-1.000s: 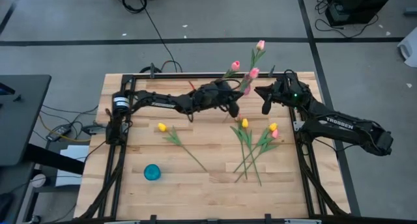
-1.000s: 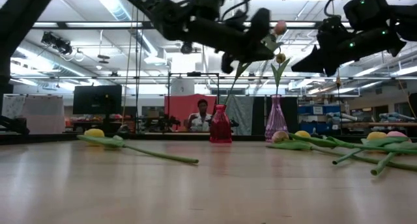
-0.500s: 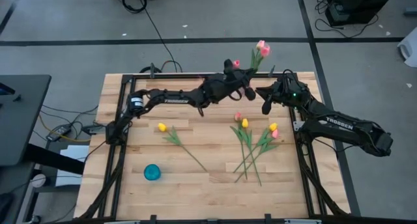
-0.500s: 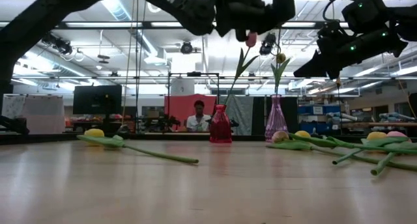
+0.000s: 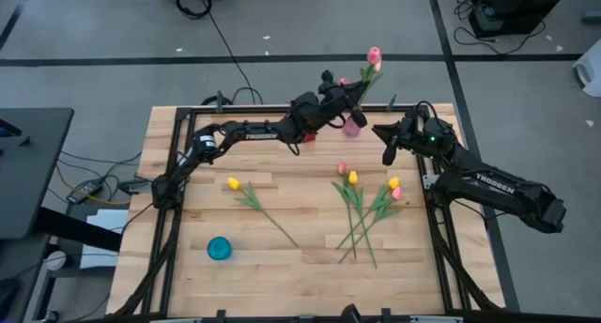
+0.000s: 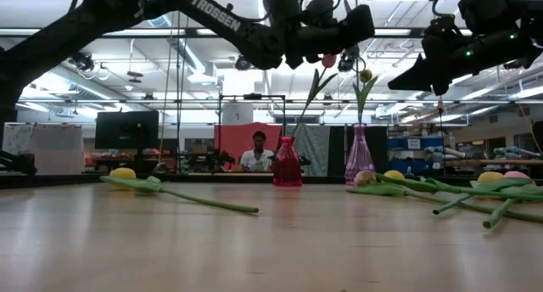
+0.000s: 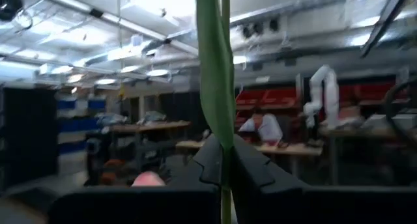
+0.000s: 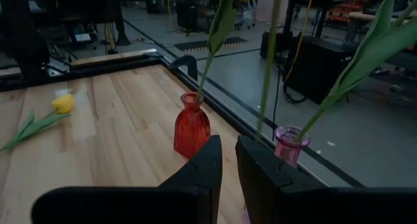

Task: Sort flowers into vase by color
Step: Put the pink white tulip into the pink vase

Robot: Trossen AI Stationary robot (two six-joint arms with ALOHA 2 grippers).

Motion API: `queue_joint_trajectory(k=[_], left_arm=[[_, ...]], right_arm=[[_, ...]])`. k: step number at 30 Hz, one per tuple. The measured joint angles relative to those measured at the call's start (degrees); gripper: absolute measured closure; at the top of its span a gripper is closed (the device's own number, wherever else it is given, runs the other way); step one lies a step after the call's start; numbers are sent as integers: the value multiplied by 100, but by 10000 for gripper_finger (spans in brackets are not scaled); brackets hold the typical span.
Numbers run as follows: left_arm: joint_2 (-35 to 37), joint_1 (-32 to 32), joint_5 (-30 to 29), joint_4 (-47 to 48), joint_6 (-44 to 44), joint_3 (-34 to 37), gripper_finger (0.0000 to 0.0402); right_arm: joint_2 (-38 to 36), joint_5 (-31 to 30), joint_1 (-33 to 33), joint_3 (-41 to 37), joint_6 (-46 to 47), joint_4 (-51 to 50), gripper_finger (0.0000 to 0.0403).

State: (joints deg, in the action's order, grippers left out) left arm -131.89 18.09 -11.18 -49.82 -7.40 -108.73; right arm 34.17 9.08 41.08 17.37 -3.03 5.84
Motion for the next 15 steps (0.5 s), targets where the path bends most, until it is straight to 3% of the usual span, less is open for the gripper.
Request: queue_joint_trajectory(k=[10,15], left_arm=[[-530,15,2,216,-425,-949,385],[-532,13,-113,454,-436,-974,385]], right_arm=[[2,107,0,0,-19,0,341],[2,131,0,2,-44,1,341]])
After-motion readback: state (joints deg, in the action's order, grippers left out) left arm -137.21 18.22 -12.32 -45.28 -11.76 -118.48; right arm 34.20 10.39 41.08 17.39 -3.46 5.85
